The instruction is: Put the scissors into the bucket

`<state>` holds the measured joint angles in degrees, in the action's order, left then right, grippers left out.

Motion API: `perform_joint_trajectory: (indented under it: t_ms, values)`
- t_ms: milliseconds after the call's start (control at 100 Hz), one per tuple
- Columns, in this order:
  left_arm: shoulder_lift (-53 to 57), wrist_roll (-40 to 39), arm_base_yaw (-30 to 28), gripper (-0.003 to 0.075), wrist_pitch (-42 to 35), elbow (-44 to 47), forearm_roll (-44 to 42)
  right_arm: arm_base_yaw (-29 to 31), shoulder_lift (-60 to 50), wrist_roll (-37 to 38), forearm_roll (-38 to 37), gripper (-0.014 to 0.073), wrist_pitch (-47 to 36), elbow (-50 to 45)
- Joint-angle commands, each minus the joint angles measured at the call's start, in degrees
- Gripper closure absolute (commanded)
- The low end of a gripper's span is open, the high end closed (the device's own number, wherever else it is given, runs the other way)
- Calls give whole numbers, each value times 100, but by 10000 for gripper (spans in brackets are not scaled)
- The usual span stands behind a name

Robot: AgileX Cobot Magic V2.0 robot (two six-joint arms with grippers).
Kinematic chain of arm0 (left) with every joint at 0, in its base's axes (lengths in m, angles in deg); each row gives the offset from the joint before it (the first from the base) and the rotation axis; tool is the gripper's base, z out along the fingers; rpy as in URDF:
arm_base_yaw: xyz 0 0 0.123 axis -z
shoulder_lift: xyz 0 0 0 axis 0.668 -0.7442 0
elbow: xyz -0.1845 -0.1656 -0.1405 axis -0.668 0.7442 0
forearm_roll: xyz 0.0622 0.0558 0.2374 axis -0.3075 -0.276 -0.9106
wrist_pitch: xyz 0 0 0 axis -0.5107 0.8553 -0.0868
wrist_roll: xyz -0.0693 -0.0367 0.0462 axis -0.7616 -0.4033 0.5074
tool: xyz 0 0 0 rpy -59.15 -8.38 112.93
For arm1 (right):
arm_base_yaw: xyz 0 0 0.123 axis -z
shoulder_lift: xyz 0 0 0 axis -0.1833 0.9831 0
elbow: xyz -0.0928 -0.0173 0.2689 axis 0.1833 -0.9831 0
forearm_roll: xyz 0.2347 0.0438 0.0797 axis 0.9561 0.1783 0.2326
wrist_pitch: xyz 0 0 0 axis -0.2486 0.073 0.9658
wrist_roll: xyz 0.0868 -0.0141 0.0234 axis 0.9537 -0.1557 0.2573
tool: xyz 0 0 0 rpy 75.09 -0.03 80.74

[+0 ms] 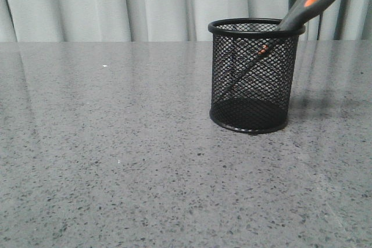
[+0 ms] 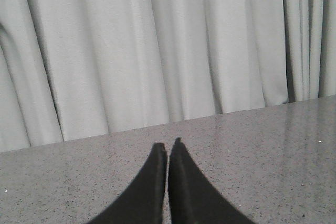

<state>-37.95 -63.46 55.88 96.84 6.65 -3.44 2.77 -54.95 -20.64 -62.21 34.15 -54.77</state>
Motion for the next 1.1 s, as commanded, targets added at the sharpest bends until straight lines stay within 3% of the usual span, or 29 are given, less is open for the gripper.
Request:
perform_joint_trajectory:
  t_ms: [0, 240, 420, 580, 760, 1090]
  values:
    - [-57, -12, -21, 741, -463, -134, 73, 9, 50, -66, 52, 664, -399, 140]
    - [-57, -29, -72, 741, -478, 43, -188, 9, 50, -66, 52, 664, -399, 140]
    - [-36, -777, -622, 741, -699, 608, -584, 9, 50, -66, 52, 664, -399, 140]
    - [246, -920, -1009, 741, -949, 1209, -592, 9, 50, -66, 52, 664, -399, 140]
    - [235, -957, -1032, 741, -1453, 1779, -554, 9, 50, -66, 52, 664, -383, 140]
    - [235, -945, -1032, 741, -1353, 1756, -553, 9, 50, -66, 52, 664, -371, 140]
